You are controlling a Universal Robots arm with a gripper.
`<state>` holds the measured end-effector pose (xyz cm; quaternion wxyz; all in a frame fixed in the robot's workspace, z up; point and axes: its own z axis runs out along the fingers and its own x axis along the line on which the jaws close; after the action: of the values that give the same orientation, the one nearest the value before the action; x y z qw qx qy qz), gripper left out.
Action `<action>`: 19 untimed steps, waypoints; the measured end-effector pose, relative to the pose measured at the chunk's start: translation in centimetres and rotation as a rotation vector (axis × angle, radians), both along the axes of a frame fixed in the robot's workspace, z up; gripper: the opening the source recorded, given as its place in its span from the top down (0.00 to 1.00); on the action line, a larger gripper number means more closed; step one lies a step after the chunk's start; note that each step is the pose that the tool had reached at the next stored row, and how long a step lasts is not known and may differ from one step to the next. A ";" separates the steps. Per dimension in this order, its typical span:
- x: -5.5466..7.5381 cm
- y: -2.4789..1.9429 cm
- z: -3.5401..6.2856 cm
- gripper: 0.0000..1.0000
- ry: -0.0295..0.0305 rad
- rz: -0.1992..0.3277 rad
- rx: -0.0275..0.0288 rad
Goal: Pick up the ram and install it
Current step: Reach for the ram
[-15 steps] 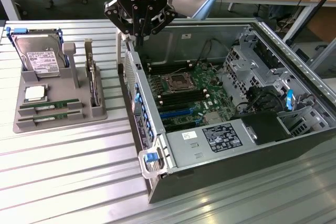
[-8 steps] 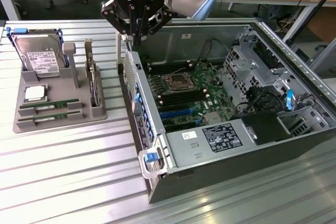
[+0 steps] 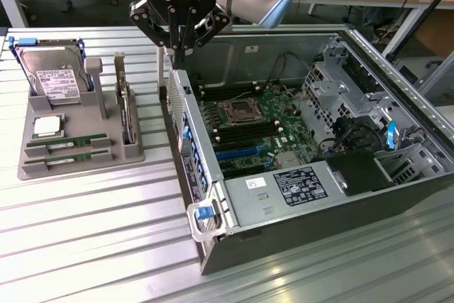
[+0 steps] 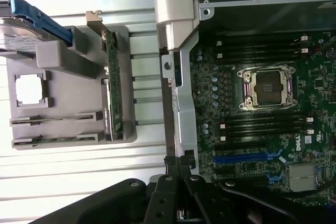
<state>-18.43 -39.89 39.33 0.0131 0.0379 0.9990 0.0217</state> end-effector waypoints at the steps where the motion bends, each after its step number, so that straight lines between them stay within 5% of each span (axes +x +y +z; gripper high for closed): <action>1: -0.1 0.00 0.00 0.89 0.0000 0.000 0.0000; 19: -1.8 0.00 0.00 0.89 0.0000 0.000 0.0000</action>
<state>-20.19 -39.89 39.33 0.0131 0.0379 0.9990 0.0217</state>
